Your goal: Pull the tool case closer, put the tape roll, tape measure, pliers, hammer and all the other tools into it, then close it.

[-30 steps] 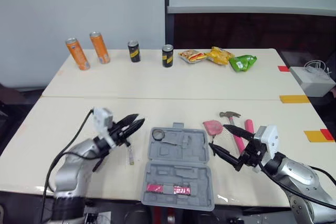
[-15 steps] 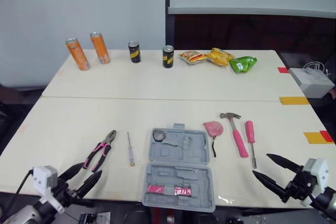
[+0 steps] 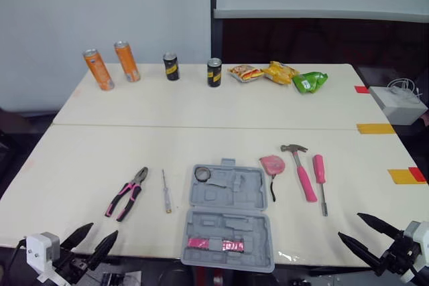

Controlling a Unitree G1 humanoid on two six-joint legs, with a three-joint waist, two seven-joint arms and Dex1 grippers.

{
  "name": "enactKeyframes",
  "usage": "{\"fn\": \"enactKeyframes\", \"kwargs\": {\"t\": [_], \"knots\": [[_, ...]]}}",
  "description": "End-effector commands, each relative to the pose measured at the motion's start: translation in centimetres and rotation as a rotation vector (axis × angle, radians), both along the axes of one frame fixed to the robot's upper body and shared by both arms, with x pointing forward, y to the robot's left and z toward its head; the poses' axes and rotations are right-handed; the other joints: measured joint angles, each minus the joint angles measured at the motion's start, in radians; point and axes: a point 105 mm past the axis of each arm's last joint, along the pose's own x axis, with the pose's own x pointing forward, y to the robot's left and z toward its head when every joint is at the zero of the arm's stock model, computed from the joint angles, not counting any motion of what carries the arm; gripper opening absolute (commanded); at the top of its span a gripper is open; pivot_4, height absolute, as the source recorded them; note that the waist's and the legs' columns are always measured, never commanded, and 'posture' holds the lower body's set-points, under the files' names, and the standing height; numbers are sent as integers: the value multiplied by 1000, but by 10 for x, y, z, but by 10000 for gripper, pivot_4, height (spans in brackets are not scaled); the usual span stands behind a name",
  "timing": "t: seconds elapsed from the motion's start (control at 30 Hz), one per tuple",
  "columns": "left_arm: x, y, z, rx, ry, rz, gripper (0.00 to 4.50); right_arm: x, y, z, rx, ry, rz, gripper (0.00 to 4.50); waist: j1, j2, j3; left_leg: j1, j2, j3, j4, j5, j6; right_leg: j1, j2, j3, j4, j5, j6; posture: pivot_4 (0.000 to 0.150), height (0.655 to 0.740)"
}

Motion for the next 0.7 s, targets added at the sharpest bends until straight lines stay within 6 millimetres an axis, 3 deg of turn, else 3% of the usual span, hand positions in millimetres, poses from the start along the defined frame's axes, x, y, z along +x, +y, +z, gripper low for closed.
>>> {"fn": "enactKeyframes", "kwargs": {"t": [0.03, 0.23, 0.3, 0.47, 0.63, 0.7], "knots": [[16, -21, 32, 12, -116, -118, 44898, 20, 22, 12, -51, -51, -9, 45000, 1, 0, 1, 2, 0, 0, 0, 0, 0, 2, 0, 0, 0, 0, 1, 1500, 7400], [37, -68, 77, -13, -202, -488, 44898, 63, 73, 19, -155, -13, -55, 45000, -2, 1, 0, 9, 0, 1, -1, -1, -7, 6, 0, 1, 3, -3, 5, 1500, 7400], [42, -78, 89, -5, -222, -582, 44898, 78, 92, 23, -89, 25, -43, 45000, -3, 2, 0, 9, 0, 2, -1, 1, -4, 6, 0, 2, 4, 1, -1, 1500, 7400], [47, -93, 110, 26, -249, -756, 44898, 106, 110, 25, -55, 52, -116, 45000, -5, 2, -1, 7, 0, 4, -1, 2, -3, -2, 0, 4, 8, 0, -2, 1500, 7400], [49, -97, 121, 63, -258, -859, 45000, 122, 119, 22, -53, 99, -177, 30605, -5, 3, -1, 3, 0, 5, 0, 3, -4, -8, 0, 4, 14, -1, -3, 1500, 7400], [50, -100, 126, 63, -267, -869, 45000, 125, 120, 20, -57, 118, -200, 30605, -5, 3, -1, 4, 0, 5, 0, 3, -4, -8, 0, 5, 15, -1, -3, 1500, 7400]]}}
